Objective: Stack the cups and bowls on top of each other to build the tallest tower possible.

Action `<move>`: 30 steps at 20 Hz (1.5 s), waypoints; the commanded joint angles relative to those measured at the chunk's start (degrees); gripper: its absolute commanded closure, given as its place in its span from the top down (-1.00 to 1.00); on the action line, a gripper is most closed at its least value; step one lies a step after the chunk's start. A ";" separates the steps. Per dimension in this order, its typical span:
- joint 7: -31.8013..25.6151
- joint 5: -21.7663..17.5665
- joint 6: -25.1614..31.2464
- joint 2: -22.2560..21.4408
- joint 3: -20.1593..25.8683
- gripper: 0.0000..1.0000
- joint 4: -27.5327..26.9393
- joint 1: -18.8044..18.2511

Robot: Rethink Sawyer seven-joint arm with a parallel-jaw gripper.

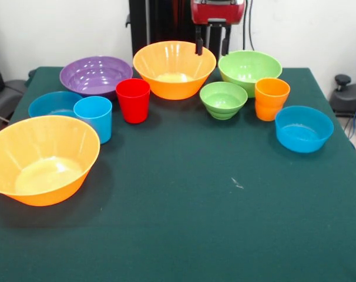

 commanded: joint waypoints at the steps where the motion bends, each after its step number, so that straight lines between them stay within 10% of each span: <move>1: 4.13 -4.20 -4.15 4.16 4.86 1.00 -1.89 -0.21; 8: 1.67 -1.40 4.82 0.47 9.27 1.00 -3.54 -3.65; 30: -6.16 -4.76 12.49 12.65 14.31 1.00 -22.11 -10.93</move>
